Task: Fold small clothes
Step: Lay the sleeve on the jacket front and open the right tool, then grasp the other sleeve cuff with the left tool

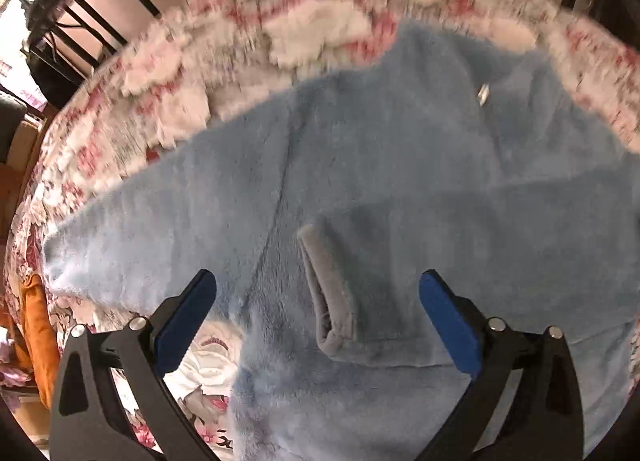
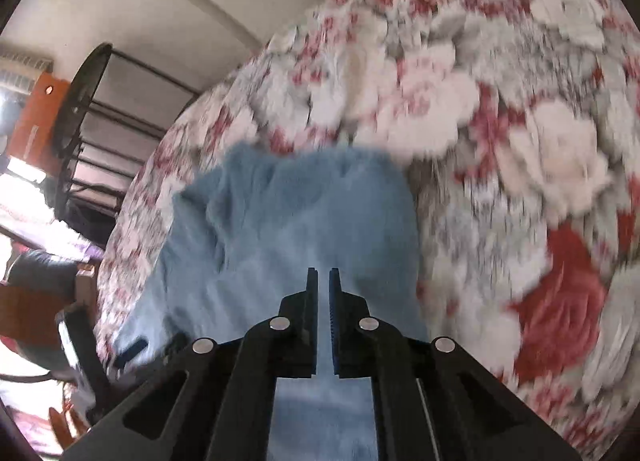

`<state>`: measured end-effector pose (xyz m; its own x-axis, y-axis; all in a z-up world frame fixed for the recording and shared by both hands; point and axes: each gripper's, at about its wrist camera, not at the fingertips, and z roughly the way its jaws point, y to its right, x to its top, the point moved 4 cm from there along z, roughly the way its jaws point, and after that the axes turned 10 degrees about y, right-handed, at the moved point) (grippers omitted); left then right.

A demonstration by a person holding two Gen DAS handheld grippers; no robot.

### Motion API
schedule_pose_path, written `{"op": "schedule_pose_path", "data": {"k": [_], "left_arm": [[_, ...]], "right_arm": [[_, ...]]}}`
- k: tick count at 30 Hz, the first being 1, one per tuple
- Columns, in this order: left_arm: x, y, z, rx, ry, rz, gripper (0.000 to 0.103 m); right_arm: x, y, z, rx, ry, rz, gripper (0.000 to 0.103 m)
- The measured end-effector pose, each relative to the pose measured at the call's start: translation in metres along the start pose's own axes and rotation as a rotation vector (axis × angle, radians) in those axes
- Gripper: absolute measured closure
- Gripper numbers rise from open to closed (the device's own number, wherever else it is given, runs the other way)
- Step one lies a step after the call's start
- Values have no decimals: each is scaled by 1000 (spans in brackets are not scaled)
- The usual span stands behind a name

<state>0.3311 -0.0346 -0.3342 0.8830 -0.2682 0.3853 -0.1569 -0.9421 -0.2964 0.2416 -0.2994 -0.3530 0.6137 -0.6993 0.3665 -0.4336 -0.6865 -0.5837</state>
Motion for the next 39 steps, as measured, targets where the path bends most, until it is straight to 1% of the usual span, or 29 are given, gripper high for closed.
{"op": "schedule_pose_path", "data": {"k": [1,2,3,4,6,8,10,12,13,15,16,17,19,20,21,23,24,26,27,29,30,31,32,33,34,35,36,38,39], "left_arm": [[-8,1,18,17,-74,21,4],[-15,2,29,4,-111,23,4],[-17,0,34,-21,-116,2,4],[-14,-3,35,-40,-116,-15,4],[-8,-7,29,-44,-120,-23,4],[3,-15,16,-40,-65,-52,4],[13,-18,4,-53,-13,-68,4],[16,-20,1,-69,-7,-77,4],[15,-17,4,-74,-28,-70,4],[6,-11,17,-55,-93,-29,4],[0,-7,28,-32,-137,3,4],[-3,-5,36,-32,-156,13,4],[2,-7,38,-27,-149,7,4],[3,-6,36,-23,-147,8,4],[5,-7,30,-20,-132,-5,4],[9,-11,12,-46,-73,-46,4],[-1,-13,-2,-58,-47,-57,4],[4,-21,-5,-52,-15,-85,4],[3,-21,-4,-43,-21,-90,4],[-1,-23,15,-8,-84,-79,4],[-5,-23,26,6,-125,-71,4],[-7,-24,34,-9,-147,-79,4],[-7,-25,37,-17,-147,-88,4],[-5,-27,36,-22,-148,-91,4],[-2,-29,33,-24,-146,-93,4],[1,-37,27,-26,-130,-102,4],[4,-43,20,-30,-103,-111,4],[10,-53,6,-28,-40,-117,4],[11,-58,3,-18,-23,-120,4]], "right_arm": [[3,4,7,-23,0,0,96],[4,11,19,-73,-22,-20,97],[1,19,30,-88,-50,-21,98],[-2,23,35,-89,-55,-7,98],[0,24,30,-79,-44,15,97],[5,12,14,-48,-26,-18,92],[1,1,-4,-19,-30,-74,91],[-9,-5,-14,-3,-58,-113,91],[-16,-4,-18,0,-76,-124,91],[-37,4,-26,-12,-128,-149,90],[-47,6,-27,-29,-150,-163,90],[-57,14,-23,-56,-180,-175,92],[-71,25,-7,-75,-238,-159,94],[-70,28,-5,-77,-240,-146,96],[-66,26,-10,-77,-229,-129,95],[-56,9,-24,-40,-164,-140,89],[-51,-3,-30,-22,-131,-182,88],[-47,-20,-33,-8,-87,-240,83],[-45,-25,-30,-3,-76,-243,78],[-42,-27,-16,-10,-70,-224,78],[-44,-30,-4,-17,-78,-223,78],[-47,-30,13,-32,-114,-236,76],[-52,-36,30,-51,-146,-244,69],[-53,-30,36,-70,-158,-248,69],[-54,-28,37,-86,-149,-254,69],[-52,-33,35,-102,-128,-262,68],[-50,-41,31,-96,-105,-281,67],[-47,-63,20,-67,-40,-364,67],[-50,-73,18,-64,-22,-410,64]]}}
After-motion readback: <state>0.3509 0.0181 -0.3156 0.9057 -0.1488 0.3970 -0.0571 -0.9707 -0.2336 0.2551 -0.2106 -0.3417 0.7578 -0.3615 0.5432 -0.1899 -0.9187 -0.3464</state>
